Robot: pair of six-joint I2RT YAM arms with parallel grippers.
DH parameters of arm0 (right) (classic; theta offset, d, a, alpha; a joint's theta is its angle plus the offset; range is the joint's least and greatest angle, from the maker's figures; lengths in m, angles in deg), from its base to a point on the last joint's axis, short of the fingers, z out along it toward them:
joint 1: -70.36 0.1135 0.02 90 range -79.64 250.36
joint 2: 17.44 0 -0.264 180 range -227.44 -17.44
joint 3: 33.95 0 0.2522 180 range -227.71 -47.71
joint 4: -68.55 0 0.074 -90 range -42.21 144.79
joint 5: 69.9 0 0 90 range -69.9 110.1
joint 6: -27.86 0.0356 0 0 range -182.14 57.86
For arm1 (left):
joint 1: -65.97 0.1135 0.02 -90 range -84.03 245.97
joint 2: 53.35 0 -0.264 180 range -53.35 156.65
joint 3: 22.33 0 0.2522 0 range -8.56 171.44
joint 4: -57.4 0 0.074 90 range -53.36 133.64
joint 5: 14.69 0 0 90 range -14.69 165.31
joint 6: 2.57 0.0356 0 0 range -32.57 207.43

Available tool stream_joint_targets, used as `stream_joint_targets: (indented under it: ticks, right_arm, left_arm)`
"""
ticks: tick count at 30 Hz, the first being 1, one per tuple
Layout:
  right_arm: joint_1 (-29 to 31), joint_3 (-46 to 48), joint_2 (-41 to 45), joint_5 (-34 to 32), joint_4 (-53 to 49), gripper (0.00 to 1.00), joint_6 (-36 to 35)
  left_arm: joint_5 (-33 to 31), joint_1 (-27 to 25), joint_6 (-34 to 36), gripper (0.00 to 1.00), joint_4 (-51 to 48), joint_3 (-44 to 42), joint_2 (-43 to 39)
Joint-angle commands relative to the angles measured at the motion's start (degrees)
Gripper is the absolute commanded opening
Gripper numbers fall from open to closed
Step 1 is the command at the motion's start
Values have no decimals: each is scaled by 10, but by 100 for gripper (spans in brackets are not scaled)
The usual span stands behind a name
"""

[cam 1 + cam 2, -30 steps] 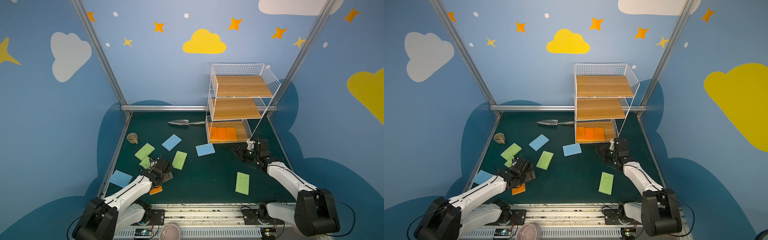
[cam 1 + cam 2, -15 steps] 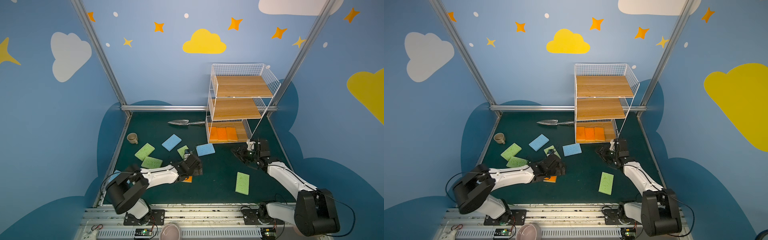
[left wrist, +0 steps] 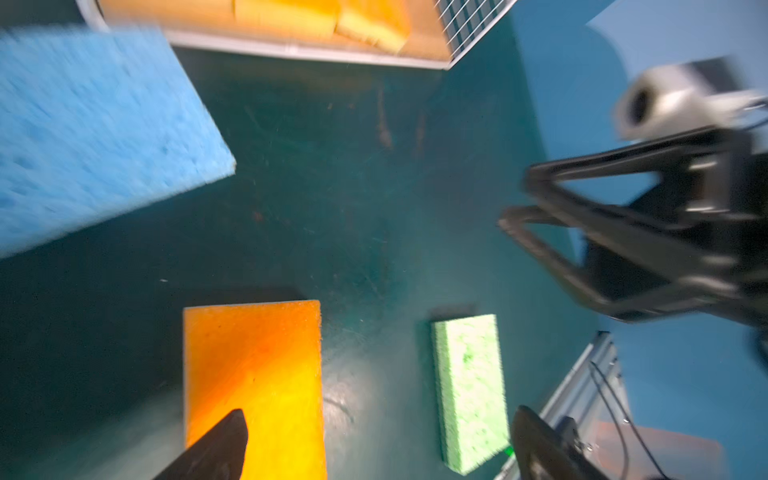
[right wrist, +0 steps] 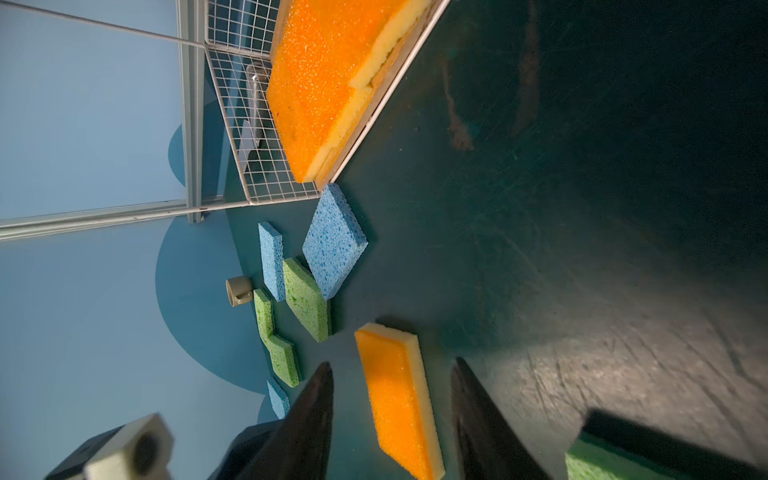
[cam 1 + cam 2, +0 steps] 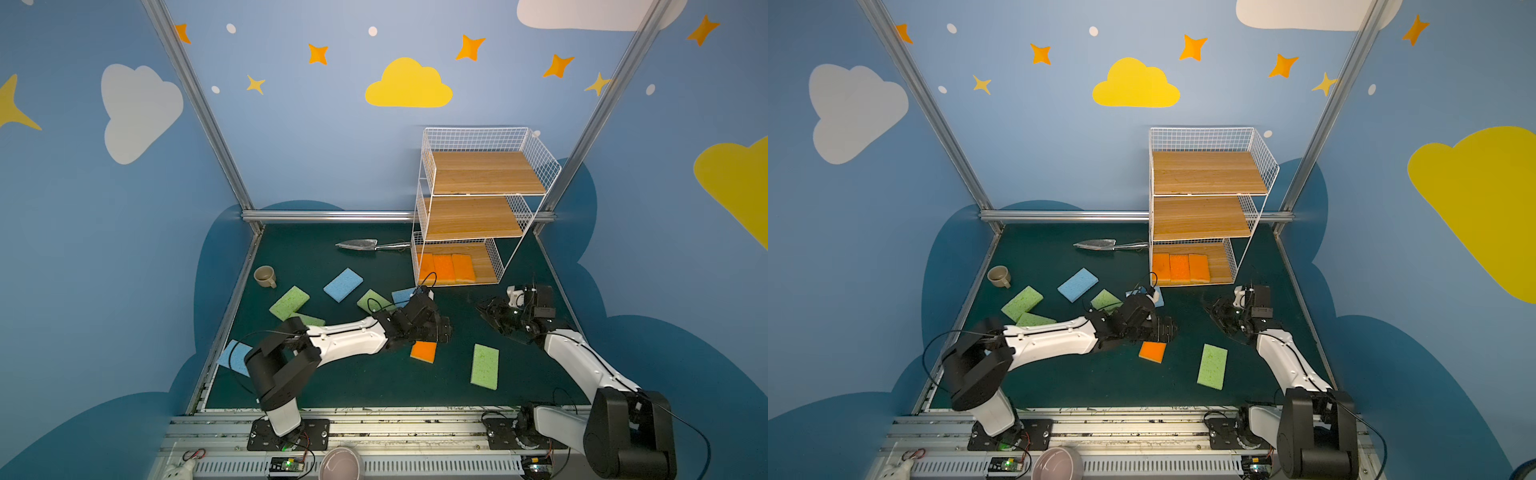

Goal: Place and organize the cleaning sponges onto the shelf

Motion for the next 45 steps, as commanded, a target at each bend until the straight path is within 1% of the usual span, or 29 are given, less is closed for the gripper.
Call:
stream_joint_targets:
  ticks: [1, 2, 3, 5, 6, 7, 9, 11, 14, 17, 21, 26, 30, 32, 36, 37, 39, 40, 42, 44, 45]
  right_arm:
    - [1, 5, 9, 5, -21, 45, -17]
    - [2, 4, 7, 5, -22, 45, -18]
    - [2, 5, 8, 4, -25, 45, -21]
    - [3, 6, 9, 4, -27, 45, -23]
    - [4, 7, 11, 3, -29, 45, -23]
    - [4, 8, 13, 3, -31, 44, -24]
    - [5, 7, 17, 3, -37, 44, -26]
    - [5, 5, 24, 2, -45, 44, -29]
    - [6, 0, 34, 2, -58, 44, -34]
    - [7, -2, 44, 4, -67, 44, -37]
    - [5, 0, 50, 5, -73, 44, -40]
    - [5, 1, 53, 8, -76, 44, -39]
    - [5, 1, 57, 10, -83, 44, -43]
    - [5, 0, 58, 12, -89, 45, -49]
    - [7, 2, 36, 13, -89, 45, -73]
    - [7, -1, 24, 13, -95, 44, -74]
    - [10, -3, 2, 12, -91, 42, -75]
    - [12, -2, -9, 11, -83, 40, -72]
    - [14, -5, -27, 4, -66, 30, -66]
    - [18, -14, -41, -11, -52, 11, -59]
    - [19, -19, -46, -13, -47, 6, -56]
  left_arm:
    - [15, 19, 16, 93, -39, -45, -39]
    - [19, 24, 18, 86, -39, -60, -47]
    - [21, 29, 20, 75, -38, -75, -54]
    - [32, 38, 25, 58, -33, -99, -57]
    - [39, 42, 28, 50, -33, -106, -53]
    - [45, 44, 34, 45, -33, -109, -47]
    - [54, 47, 47, 35, -36, -110, -26]
    - [57, 49, 49, 28, -31, -111, -4]
    - [67, 50, 45, 22, -9, -113, 26]
    - [83, 47, 35, 20, 18, -115, 50]
    - [92, 28, 19, 20, 50, -105, 76]
    - [100, 3, -11, 20, 94, -75, 115]
    - [110, -4, -32, 22, 122, -50, 143]
    - [110, -4, -37, 25, 128, -46, 142]
    - [89, -4, -26, 39, 113, -51, 116]
    - [85, -3, -22, 41, 108, -53, 110]
    - [85, -1, -19, 41, 102, -58, 102]
    - [85, 0, -19, 41, 103, -63, 98]
    - [83, 0, -21, 41, 111, -78, 89]
    - [81, 1, -22, 41, 114, -91, 78]
    - [79, 1, -22, 42, 113, -96, 73]
